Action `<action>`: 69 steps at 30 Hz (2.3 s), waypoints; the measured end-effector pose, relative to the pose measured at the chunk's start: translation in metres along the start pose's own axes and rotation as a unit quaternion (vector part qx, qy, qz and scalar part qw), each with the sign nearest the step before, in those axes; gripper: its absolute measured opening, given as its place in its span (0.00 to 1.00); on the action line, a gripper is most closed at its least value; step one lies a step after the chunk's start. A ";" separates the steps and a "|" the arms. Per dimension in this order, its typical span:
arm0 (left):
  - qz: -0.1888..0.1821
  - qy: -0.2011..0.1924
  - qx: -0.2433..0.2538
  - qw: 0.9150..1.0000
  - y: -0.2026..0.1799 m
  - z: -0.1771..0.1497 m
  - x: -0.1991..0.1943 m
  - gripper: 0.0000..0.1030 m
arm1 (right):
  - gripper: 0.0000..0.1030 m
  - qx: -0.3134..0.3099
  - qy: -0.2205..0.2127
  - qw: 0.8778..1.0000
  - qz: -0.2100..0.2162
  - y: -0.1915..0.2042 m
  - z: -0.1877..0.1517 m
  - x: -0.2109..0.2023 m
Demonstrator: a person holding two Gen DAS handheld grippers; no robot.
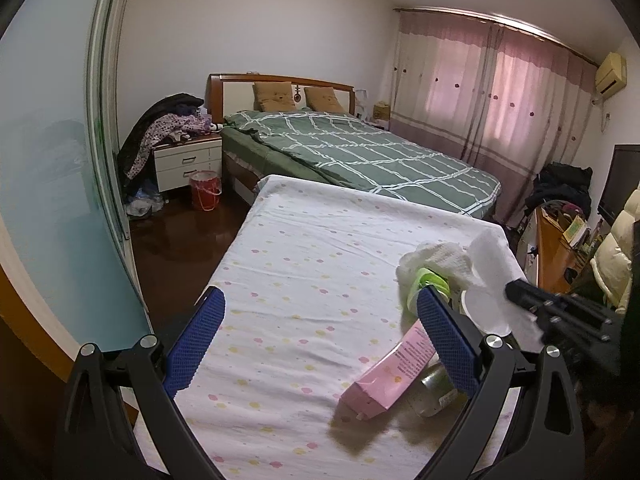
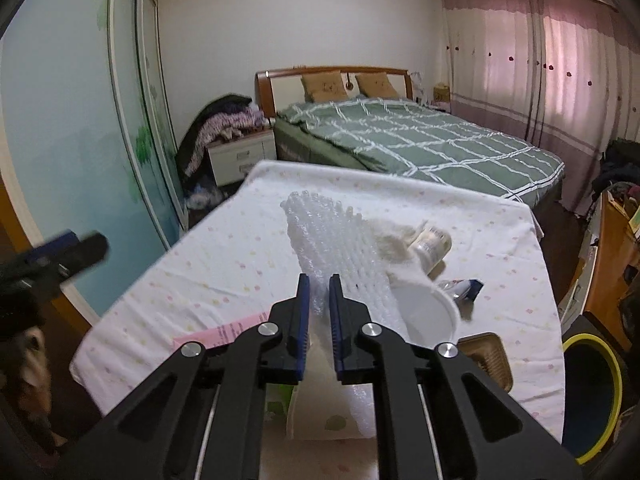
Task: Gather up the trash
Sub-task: 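Grasp the white foam net with the right gripper and lift it, then carry the foam net over the bin and open the right gripper, then grasp the white yogurt cup with the left gripper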
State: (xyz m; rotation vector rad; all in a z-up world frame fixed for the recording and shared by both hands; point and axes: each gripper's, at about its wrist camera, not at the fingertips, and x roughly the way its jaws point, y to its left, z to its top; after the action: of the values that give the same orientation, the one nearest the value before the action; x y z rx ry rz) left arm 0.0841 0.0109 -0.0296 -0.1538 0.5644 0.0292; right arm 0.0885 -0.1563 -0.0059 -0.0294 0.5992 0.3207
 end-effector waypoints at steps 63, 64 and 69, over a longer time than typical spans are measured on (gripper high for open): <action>-0.103 0.137 0.143 0.975 -0.173 0.020 0.146 0.87 | 0.20 0.279 0.037 0.933 -0.224 -0.289 -0.125 -0.045; -0.108 0.138 0.143 0.974 -0.172 0.019 0.145 0.87 | 0.20 0.280 0.036 0.933 -0.223 -0.289 -0.125 -0.045; -0.129 0.152 0.163 0.966 -0.170 0.001 0.126 0.87 | 0.24 0.282 0.037 0.933 -0.220 -0.290 -0.126 -0.045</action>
State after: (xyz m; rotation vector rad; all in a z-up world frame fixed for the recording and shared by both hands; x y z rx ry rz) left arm 0.2027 -0.1585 -0.0723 0.0925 0.8434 -0.3446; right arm 0.0727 -0.4599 -0.1041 0.3762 0.7221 -0.2976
